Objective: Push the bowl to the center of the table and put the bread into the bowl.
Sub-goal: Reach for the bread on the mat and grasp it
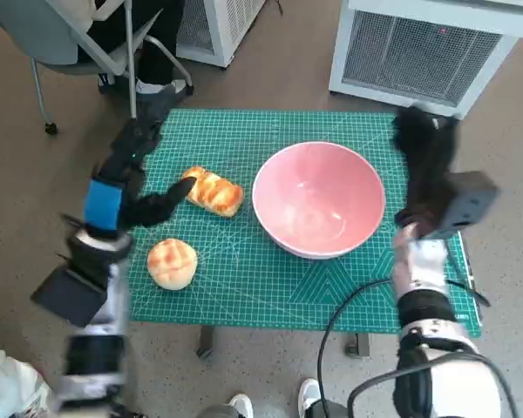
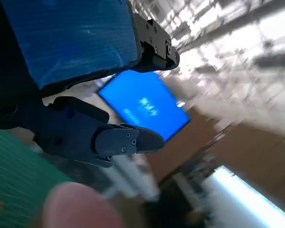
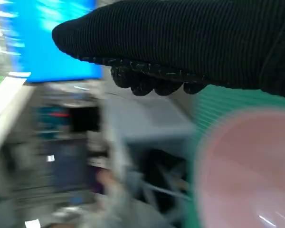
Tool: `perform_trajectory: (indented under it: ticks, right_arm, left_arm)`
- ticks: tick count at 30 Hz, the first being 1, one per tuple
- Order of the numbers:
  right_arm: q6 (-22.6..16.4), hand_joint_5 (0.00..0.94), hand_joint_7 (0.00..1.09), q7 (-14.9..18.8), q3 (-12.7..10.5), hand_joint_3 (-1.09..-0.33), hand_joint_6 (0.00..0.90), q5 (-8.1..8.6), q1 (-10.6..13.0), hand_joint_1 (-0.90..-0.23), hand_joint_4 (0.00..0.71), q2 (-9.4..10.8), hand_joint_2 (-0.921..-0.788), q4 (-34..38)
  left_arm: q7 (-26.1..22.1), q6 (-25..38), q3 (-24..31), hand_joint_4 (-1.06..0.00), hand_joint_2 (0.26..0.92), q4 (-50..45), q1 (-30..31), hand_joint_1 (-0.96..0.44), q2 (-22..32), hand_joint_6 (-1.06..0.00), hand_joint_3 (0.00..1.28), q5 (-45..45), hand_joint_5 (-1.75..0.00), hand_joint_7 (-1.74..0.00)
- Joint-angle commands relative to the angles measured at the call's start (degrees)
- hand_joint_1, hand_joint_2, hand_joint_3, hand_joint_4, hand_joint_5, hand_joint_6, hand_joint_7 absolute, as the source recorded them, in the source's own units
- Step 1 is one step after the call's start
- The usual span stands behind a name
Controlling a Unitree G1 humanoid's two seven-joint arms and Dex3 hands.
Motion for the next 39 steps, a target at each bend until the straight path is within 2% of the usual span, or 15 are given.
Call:
perform_trajectory:
  ticks: [1,3,7,10,13,18,25,32,39]
  right_arm:
    - [-6.14,0.012,0.41,6.57,1.14,-0.888,0.068,2.31,2.08,-0.519,0.221,0.06,-0.921,-6.73]
    - [-7.86,0.019,0.43,9.61,1.79,-0.858,0.082,4.07,3.24,-0.544,0.239,0.33,-0.921,-11.39]
    - [-8.77,0.029,0.46,15.01,4.01,-0.795,0.113,7.68,6.49,-0.579,0.271,0.5,-0.921,-21.81]
    - [-9.1,0.027,0.51,18.11,5.77,-0.767,0.114,9.19,8.81,-0.593,0.292,-0.01,-0.921,-27.78]
    - [-8.82,0.026,0.53,20.16,6.81,-0.755,0.109,9.88,10.57,-0.598,0.307,-0.95,-0.921,-31.97]
    - [-7.92,0.017,0.55,20.43,7.79,-0.749,0.09,8.54,13.62,-0.594,0.302,-2.27,-0.921,-37.97]
    - [-5.43,0.004,0.64,18.46,8.41,-0.748,0.036,6.69,16.89,-0.593,0.288,-2.48,-0.921,-44.36]
    - [-4.32,0.001,0.67,16.82,8.37,-0.75,0.019,5.16,18.08,-0.605,0.284,-2.43,-0.921,-46.11]
    - [-4.27,0.001,0.68,15.98,8.35,-0.754,0.01,4.17,18.41,-0.608,0.284,-2.67,-0.921,-46.43]
  left_arm:
    - [-2.06,-0.31,-2.45,-0.26,0.921,4.0,-5.68,-0.54,5.98,-0.33,0.29,4.41,-0.01,-0.02]
    - [-3.63,-0.33,-3.82,-0.26,0.921,6.4,-7.94,-0.53,7.91,-0.33,0.23,5.26,-0.01,-0.03]
    - [-8.74,0.95,-6.89,-0.27,0.916,11.07,-12.67,-0.48,10.35,-0.36,0.11,5.32,-0.01,-0.03]
    - [-13.29,3.03,-9.42,-0.28,0.901,14.37,-16.28,-0.45,11.5,-0.39,0.04,5.67,0.0,-0.04]
    - [-16.79,5.26,-12.39,-0.28,0.875,17.26,-19.82,-0.41,12.54,-0.41,0.01,7.82,0.0,-0.04]
    - [-20.74,7.48,-18.09,-0.27,0.848,23.59,-25.94,-0.39,13.02,-0.41,0.0,13.46,0.0,-0.04]
    - [-22.74,13.01,-25.55,-0.26,0.807,31.83,-32.89,-0.34,10.69,-0.41,0.0,21.46,0.0,-0.02]
    - [-20.92,19.12,-32.64,-0.23,0.774,39.22,-37.58,-0.31,7.05,-0.4,0.0,29.61,0.0,-0.01]
    - [-18.59,23.3,-37.1,-0.19,0.75,45.08,-40.13,-0.3,3.5,-0.38,0.0,34.38,0.0,0.0]
